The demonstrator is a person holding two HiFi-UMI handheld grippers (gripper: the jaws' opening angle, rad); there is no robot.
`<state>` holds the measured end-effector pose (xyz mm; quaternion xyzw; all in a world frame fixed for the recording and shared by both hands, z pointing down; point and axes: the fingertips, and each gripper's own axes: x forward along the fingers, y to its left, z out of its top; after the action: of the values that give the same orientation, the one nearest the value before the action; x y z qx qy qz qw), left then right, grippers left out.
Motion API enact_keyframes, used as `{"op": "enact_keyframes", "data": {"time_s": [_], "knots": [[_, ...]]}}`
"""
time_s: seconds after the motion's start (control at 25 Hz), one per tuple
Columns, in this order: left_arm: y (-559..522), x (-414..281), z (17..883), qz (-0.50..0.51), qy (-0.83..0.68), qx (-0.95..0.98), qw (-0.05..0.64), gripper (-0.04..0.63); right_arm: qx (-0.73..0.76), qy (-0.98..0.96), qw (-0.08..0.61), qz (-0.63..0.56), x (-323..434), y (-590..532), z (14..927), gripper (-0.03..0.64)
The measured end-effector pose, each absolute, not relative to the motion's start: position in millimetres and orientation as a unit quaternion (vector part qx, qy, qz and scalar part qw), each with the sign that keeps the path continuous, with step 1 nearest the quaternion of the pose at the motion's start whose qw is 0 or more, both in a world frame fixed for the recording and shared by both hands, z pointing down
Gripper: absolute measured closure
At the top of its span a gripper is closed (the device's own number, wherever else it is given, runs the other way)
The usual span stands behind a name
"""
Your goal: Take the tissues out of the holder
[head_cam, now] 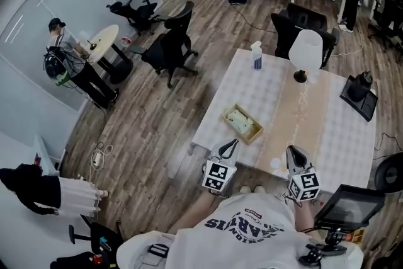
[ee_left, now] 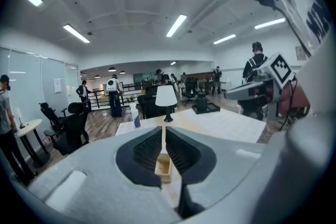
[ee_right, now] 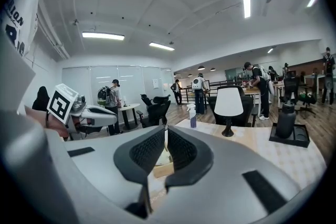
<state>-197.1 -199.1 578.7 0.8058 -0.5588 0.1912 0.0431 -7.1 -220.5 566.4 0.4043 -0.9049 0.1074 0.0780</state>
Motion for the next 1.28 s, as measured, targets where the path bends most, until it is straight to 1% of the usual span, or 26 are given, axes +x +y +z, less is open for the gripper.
{"op": "enact_keyframes", "data": {"time_s": [0.16,0.28,0.44,0.64,0.8,0.92,1.08,1.28], "knots": [[-224,-206,609,0.257,-0.545,0.795,0.062,0.58,0.419,-0.898,0.079,0.111,-1,-222,571,0.606],[-241,-206,635,0.33,-0.511,0.792,0.056,0.535,0.429,-0.893,0.079,0.113,4,-222,571,0.606],[-259,-203,664,0.411,-0.472,0.779,0.031,0.497,0.444,-0.886,0.077,0.111,16,-222,569,0.606],[-281,-203,693,0.458,-0.441,0.772,0.028,0.452,0.463,-0.876,0.077,0.112,31,-224,567,0.606],[-298,-204,713,0.493,-0.418,0.763,0.015,0.434,0.473,-0.87,0.079,0.114,40,-227,566,0.606],[-309,-208,735,0.526,-0.397,0.752,0.01,0.389,0.478,-0.868,0.076,0.112,42,-228,564,0.606],[-319,-210,756,0.568,-0.367,0.737,-0.005,0.363,0.485,-0.864,0.079,0.115,49,-225,565,0.606],[-330,-213,783,0.596,-0.337,0.729,0.006,0.319,0.494,-0.858,0.083,0.115,57,-225,565,0.606]]}}
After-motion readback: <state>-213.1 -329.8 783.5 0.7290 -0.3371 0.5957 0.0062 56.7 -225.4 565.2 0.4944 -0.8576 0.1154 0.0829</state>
